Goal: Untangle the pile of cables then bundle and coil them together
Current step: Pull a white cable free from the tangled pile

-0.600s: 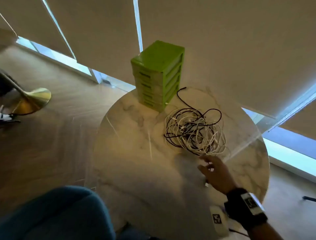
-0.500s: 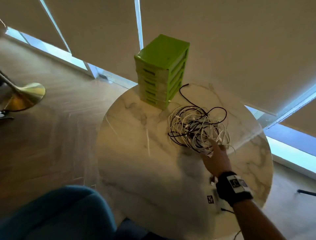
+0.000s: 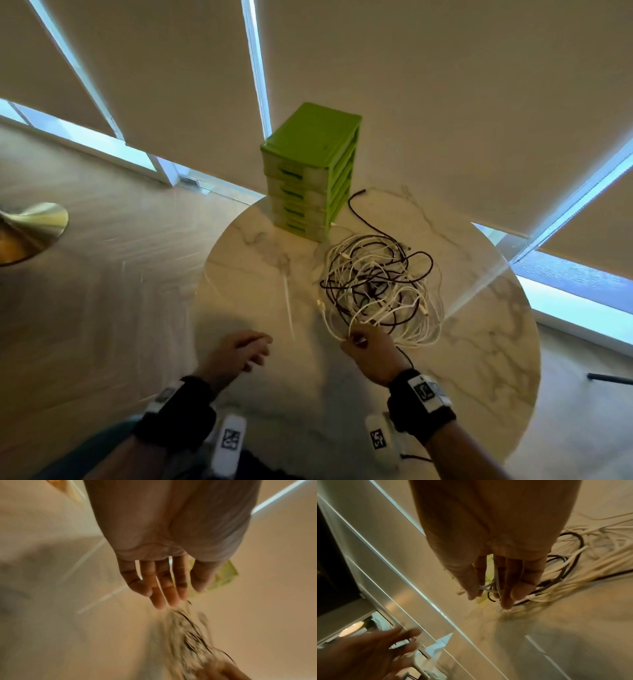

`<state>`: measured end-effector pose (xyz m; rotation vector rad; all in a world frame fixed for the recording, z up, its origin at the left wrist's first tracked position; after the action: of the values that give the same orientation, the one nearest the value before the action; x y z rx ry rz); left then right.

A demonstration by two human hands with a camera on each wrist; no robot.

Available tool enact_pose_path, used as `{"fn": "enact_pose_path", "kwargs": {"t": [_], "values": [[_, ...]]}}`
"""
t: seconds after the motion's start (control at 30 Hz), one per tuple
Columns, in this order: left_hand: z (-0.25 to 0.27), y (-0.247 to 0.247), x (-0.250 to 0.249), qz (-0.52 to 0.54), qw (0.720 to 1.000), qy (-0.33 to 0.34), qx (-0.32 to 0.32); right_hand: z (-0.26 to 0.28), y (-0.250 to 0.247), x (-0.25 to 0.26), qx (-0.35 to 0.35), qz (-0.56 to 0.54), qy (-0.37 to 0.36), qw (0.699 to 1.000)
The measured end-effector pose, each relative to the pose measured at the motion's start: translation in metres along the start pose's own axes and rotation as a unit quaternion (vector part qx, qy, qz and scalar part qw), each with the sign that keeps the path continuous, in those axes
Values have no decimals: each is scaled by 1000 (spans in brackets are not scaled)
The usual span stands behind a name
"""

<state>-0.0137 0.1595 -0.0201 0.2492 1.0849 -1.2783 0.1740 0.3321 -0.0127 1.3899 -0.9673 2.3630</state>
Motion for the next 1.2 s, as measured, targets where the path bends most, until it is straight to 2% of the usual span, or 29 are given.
{"fn": "enact_pose_path", "kwargs": {"t": [0.13,0.2,0.27,0.37,0.5,0.57,0.6,0.67,0.77,0.9,0.93,1.0,1.1,1.2], "values": [[-19,77,-71,-27,995,43,87,7,17,17,-10,-44,-61,997],[-28,83,-86,-28,995,57,71,11,19,6,-25,-63,-54,996],[-38,70,-90,1,998,55,40,11,15,-16,-49,-31,-13,998],[-59,43,-95,28,997,71,16,1,6,-50,-38,26,66,997],[-102,-18,-105,111,990,73,-46,-32,-42,-78,-88,-7,123,989],[-128,-54,-107,182,980,52,-69,-45,-80,-95,-147,-67,170,972],[-141,-67,-111,195,977,47,-68,-47,-101,-103,-190,-116,198,955],[-162,-80,-117,168,984,45,-35,-47,-133,-110,-259,-178,251,915],[-185,-71,-116,141,988,46,36,-52,-151,-91,-309,-112,284,900],[-206,-49,-110,150,985,31,85,-41,-126,-29,-347,133,319,872],[-208,-43,-111,158,983,30,90,-39,-113,-14,-350,164,309,869],[-214,-33,-115,177,980,37,88,-48,-86,0,-324,185,271,887],[-216,-17,-126,207,973,61,85,-65,-56,-29,-189,221,276,916],[-216,-2,-142,248,962,91,72,-64,-83,-66,-124,295,305,897]]}}
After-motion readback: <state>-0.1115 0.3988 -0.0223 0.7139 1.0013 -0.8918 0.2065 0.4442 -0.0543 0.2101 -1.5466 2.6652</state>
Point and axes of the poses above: each hand's wrist, its own z-axis away from the middle knuckle, its own y-axis out of the palm, x = y × z, the point moved 10 cm from there along -z, towards the middle knuckle, and after that the axes turned 11 degrees about -z, right-handed, at the moved point
